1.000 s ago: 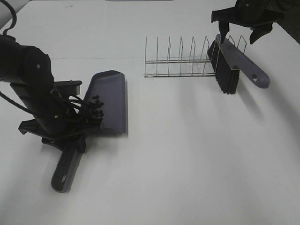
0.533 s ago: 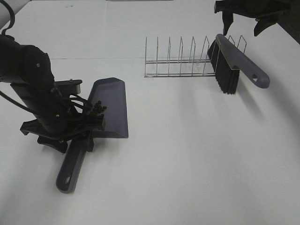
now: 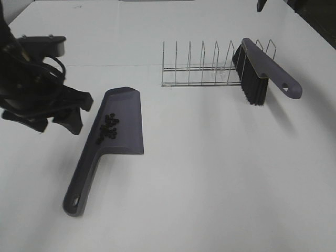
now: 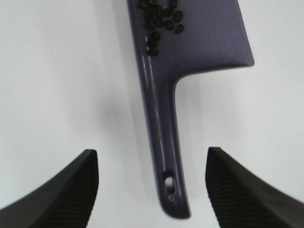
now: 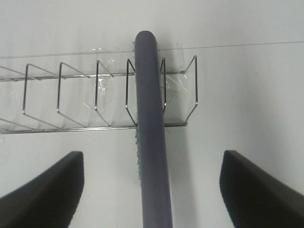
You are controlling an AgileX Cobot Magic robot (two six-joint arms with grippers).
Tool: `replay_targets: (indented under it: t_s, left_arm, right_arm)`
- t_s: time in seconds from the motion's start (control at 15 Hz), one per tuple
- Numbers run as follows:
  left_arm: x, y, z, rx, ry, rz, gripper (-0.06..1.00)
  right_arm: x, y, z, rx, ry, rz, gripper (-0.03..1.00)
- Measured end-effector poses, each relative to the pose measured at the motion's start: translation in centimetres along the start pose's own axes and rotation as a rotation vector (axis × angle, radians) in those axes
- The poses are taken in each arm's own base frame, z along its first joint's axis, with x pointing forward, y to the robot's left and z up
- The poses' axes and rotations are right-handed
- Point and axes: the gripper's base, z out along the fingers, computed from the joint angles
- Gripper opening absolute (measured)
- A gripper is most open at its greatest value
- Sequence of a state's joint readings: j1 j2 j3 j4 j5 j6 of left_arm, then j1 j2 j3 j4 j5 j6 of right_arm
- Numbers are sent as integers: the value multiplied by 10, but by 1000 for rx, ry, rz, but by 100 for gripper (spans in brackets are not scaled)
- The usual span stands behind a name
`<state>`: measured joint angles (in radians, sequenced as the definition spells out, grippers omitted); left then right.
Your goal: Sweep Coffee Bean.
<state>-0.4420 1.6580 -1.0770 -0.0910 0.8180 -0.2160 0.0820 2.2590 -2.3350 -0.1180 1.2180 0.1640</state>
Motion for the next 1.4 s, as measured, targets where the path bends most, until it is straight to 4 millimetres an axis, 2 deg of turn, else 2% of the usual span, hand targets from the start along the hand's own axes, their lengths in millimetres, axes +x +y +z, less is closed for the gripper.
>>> replay_targets:
  t_s: [0.07,0.13,0.27,0.4,0.53,0.6,0.67,0.73,0.87,1.13,1.4]
  left_arm:
    - [8,4,-22,-34,7,19,59]
    - [30,13,-68,-111,22,19,59]
    - [54,22,-115,-144,-43,9,59]
    - [81,27,-154,-110,-175,1,59]
    - [117,34,-174,-59,-262,-8,59]
    - [135,37,-177,-38,-283,-12,59]
    - [144,40,-177,-29,-294,-14,59]
    - [162,44,-176,-20,-313,-16,59]
    - [197,55,-168,-8,-359,-15,59]
    - [257,74,-147,16,-499,40,59]
    - [276,73,-146,70,-670,228,59]
  right_arm:
    - [3,-2,-14,-3,-2,-9,67]
    - [14,-6,-48,-4,-6,-24,67]
    - [38,-13,-77,0,28,-37,67]
    - [70,-19,-102,4,71,-59,67]
    - [113,-26,-114,9,148,-83,67]
    - [135,-29,-119,12,185,-97,67]
    - [148,-31,-122,13,204,-99,67]
    - [173,-35,-129,12,227,-100,67]
    - [224,-39,-136,-17,253,-89,67]
    - [315,-49,-152,-60,195,-95,67]
    - [370,-53,-179,-149,-76,-101,67]
